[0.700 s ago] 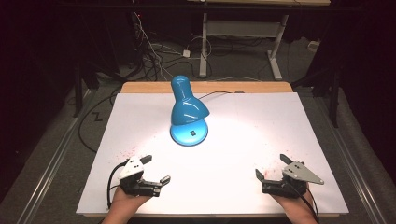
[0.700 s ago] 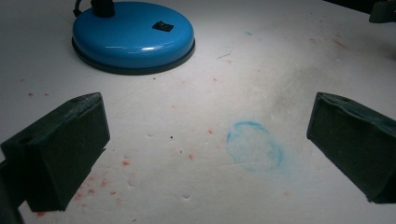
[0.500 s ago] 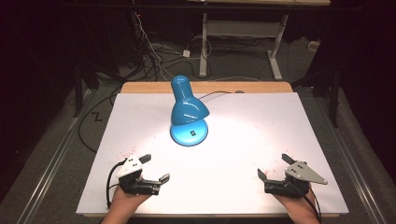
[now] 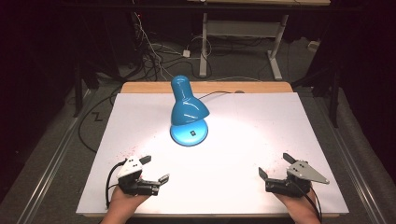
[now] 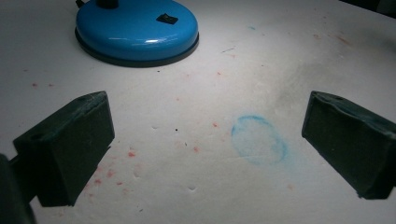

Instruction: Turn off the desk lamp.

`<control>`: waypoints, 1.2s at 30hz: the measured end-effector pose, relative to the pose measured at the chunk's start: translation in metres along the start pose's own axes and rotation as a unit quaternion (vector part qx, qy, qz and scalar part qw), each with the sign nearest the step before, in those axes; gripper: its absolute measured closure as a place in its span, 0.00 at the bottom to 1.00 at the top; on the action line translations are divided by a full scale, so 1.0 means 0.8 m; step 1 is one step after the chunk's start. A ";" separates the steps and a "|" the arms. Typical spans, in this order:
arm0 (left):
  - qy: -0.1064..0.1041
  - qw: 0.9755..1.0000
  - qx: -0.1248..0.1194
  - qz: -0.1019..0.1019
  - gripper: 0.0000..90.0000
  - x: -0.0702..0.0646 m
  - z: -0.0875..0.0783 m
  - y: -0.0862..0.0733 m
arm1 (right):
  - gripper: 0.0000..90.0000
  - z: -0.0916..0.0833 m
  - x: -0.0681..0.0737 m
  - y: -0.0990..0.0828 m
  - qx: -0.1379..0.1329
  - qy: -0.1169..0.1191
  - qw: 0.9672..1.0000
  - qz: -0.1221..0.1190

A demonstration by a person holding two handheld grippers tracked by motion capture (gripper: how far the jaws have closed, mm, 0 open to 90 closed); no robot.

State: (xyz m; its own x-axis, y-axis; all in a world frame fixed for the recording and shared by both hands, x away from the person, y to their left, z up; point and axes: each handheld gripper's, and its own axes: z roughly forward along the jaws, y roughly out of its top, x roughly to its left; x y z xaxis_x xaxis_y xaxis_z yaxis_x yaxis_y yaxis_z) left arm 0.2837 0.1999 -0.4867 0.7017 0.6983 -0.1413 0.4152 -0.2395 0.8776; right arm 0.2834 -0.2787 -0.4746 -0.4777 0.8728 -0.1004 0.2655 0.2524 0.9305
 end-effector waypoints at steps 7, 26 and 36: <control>-0.009 1.000 -0.002 0.002 0.14 0.002 -0.001 -0.002 | 0.00 0.001 0.003 0.000 0.001 0.007 1.000 -0.003; -0.011 1.000 -0.002 -0.012 0.45 0.001 0.002 0.001 | 0.00 0.000 0.002 0.001 0.007 0.007 1.000 -0.004; -0.022 1.000 0.007 -0.006 0.64 0.000 0.003 0.001 | 0.00 0.000 0.002 0.001 0.006 0.007 1.000 -0.004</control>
State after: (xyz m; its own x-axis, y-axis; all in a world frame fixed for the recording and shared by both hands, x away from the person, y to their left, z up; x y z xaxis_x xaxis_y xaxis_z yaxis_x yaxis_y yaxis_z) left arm 0.2856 0.1979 -0.4869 0.7215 0.6707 -0.1719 0.4313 -0.2411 0.8694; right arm 0.2831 -0.2774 -0.4740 -0.4910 0.8651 -0.1030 0.2710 0.2641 0.9257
